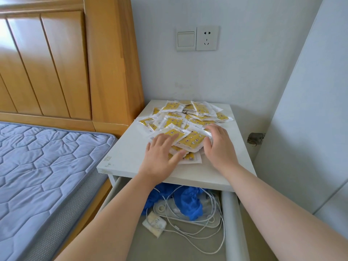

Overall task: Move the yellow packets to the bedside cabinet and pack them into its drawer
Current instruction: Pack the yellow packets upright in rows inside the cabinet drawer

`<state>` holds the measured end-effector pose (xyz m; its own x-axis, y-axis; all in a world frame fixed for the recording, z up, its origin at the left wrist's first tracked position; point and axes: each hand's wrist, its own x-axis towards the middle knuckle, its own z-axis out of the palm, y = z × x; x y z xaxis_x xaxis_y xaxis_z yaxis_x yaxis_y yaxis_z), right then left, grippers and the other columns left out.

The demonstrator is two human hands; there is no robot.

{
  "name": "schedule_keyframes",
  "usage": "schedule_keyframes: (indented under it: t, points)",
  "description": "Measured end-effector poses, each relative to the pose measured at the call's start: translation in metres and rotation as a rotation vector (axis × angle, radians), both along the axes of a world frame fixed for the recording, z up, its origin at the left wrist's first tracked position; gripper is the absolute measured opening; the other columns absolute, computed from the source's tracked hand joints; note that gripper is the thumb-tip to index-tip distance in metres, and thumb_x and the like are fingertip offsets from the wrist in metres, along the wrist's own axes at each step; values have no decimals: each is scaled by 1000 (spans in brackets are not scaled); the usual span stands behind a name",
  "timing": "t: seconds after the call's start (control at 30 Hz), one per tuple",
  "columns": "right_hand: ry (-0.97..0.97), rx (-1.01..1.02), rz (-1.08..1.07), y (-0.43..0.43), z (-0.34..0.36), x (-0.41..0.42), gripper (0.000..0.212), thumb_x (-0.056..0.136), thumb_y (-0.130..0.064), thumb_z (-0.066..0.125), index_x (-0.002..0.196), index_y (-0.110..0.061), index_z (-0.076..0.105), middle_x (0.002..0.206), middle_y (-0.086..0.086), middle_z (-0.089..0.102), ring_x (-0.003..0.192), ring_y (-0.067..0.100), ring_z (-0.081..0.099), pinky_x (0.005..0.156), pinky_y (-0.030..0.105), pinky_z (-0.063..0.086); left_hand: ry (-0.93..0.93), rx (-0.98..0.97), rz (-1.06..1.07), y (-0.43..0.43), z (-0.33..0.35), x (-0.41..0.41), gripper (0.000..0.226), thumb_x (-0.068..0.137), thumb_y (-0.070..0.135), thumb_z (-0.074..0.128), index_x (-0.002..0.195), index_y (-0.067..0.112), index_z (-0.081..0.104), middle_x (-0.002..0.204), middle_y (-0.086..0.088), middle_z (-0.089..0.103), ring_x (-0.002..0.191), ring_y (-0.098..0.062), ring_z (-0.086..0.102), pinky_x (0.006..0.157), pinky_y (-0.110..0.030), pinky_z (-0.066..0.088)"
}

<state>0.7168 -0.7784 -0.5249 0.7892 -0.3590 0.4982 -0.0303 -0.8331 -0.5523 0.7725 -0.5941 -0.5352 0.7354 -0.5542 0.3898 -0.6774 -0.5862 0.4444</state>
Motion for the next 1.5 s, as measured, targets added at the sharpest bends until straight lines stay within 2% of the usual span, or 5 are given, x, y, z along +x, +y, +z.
schedule_keyframes:
  t: [0.23,0.57,0.87,1.2,1.5]
  points:
    - [160,-9,230,7,-4,-12,52,94,-30,51,143,-21,38,157,-1,22,145,12,11,119,35,14,91,38,203,-7,-1,4,65,94,60,30,151,36,12,161,8,10,148,-13,-6,118,-48,-3]
    - [401,-118,172,12,-2,-11,65,89,-32,51,148,-24,26,160,1,8,148,17,1,119,41,-2,32,127,226,-8,5,3,63,88,59,43,140,24,44,139,2,38,135,-18,24,114,-36,14]
    - [207,-282,92,10,-7,-10,32,81,-25,62,112,-17,63,116,0,48,111,25,40,106,41,28,65,227,123,-8,4,3,79,83,74,40,148,32,26,158,8,19,148,-15,4,119,-45,4]
    - [14,-158,30,9,-3,-15,33,71,8,65,98,-10,71,98,5,70,99,26,57,112,32,18,100,224,131,-9,6,2,86,79,77,42,148,28,28,156,8,24,145,-13,13,119,-45,7]
    - [-208,214,-318,6,1,-17,23,97,-13,48,119,-10,56,99,9,57,88,26,56,68,27,35,91,149,116,-6,5,3,61,91,42,45,148,27,31,155,7,28,144,-14,18,120,-44,10]
